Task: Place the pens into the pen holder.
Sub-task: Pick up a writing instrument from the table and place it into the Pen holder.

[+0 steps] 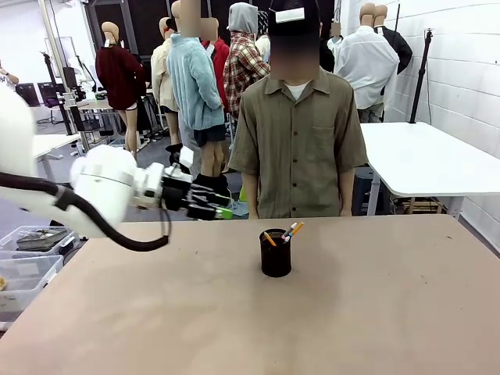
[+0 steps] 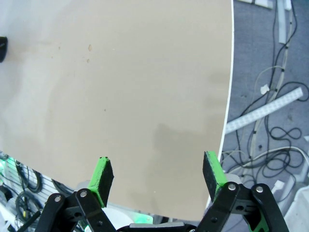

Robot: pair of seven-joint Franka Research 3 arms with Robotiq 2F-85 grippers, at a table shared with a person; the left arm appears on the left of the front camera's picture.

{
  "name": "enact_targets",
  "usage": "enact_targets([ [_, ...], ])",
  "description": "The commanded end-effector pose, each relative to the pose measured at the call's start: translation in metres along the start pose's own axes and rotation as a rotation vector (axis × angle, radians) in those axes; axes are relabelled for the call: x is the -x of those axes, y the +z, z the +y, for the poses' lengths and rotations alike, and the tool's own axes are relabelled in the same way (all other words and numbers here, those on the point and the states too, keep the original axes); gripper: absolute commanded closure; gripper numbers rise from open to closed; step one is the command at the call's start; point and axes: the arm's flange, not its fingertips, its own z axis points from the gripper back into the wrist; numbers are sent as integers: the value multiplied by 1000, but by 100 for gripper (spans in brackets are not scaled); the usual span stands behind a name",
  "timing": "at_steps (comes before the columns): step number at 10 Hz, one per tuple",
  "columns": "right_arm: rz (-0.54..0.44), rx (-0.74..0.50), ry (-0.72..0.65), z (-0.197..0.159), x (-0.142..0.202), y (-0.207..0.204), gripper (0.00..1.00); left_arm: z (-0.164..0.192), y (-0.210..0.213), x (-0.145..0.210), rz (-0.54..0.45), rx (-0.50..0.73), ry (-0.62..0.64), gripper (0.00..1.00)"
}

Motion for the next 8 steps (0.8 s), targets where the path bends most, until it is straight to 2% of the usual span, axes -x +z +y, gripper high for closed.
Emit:
enact_targets([
  [1, 20, 11, -6, 1, 0, -1, 7, -13, 38, -8, 334, -82, 156, 25],
  [2, 20, 11, -6, 1, 0, -1, 7, -13, 59, -6, 466, -155, 217, 25],
  [4, 20, 11, -6, 1, 0, -1, 7, -22, 84, -4, 621, -229, 305, 25],
  [6, 20, 11, -6, 1, 0, -1, 7, -33, 100, 3, 752, -286, 378, 25],
  [8, 20, 11, -6, 1, 0, -1, 7, -40, 113, 11, 821, -328, 437, 25],
])
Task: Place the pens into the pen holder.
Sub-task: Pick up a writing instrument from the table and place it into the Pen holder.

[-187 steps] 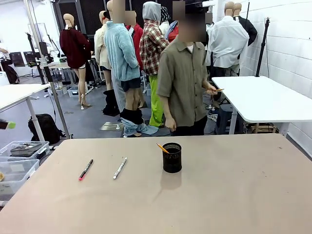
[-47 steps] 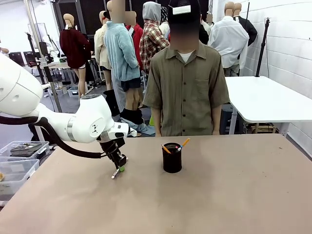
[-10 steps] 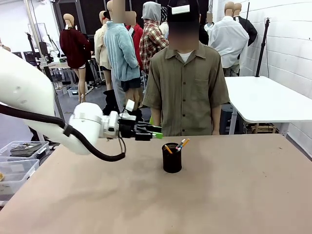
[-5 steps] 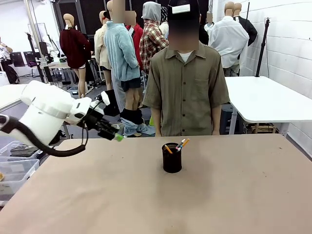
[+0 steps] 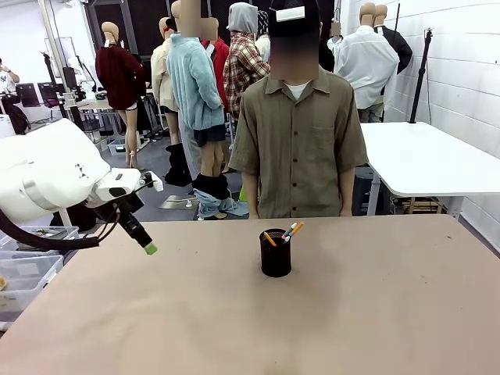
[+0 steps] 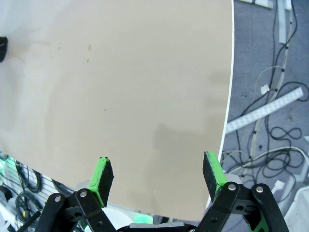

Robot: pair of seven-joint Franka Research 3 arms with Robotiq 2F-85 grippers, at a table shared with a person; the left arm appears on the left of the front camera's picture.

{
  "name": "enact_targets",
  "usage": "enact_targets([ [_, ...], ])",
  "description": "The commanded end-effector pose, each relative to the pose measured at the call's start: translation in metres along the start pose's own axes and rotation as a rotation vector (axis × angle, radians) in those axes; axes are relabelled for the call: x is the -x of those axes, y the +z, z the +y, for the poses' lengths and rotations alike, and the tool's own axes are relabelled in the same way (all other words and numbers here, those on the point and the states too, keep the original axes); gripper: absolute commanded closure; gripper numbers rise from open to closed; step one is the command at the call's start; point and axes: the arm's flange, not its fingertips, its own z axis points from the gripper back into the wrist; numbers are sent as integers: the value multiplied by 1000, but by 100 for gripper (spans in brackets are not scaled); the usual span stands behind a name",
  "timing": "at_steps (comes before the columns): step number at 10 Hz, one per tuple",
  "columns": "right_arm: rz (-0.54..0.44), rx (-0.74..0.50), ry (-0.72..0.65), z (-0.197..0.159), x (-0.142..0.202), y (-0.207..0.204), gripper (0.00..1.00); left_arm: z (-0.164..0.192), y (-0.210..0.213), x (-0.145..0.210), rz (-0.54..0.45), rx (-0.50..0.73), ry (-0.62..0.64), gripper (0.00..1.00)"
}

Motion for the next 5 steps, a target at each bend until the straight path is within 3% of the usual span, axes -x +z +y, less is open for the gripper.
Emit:
enact_targets([
  [1, 20, 11, -7, 1, 0, -1, 7, -5, 20, 2, 3, 1, 26, 25],
  [2, 20, 11, -7, 1, 0, -1, 7, 0, 0, 0, 0, 0, 0, 25],
  [5, 20, 11, -7, 1, 0, -1, 7, 0, 0, 0, 0, 0, 0, 25],
])
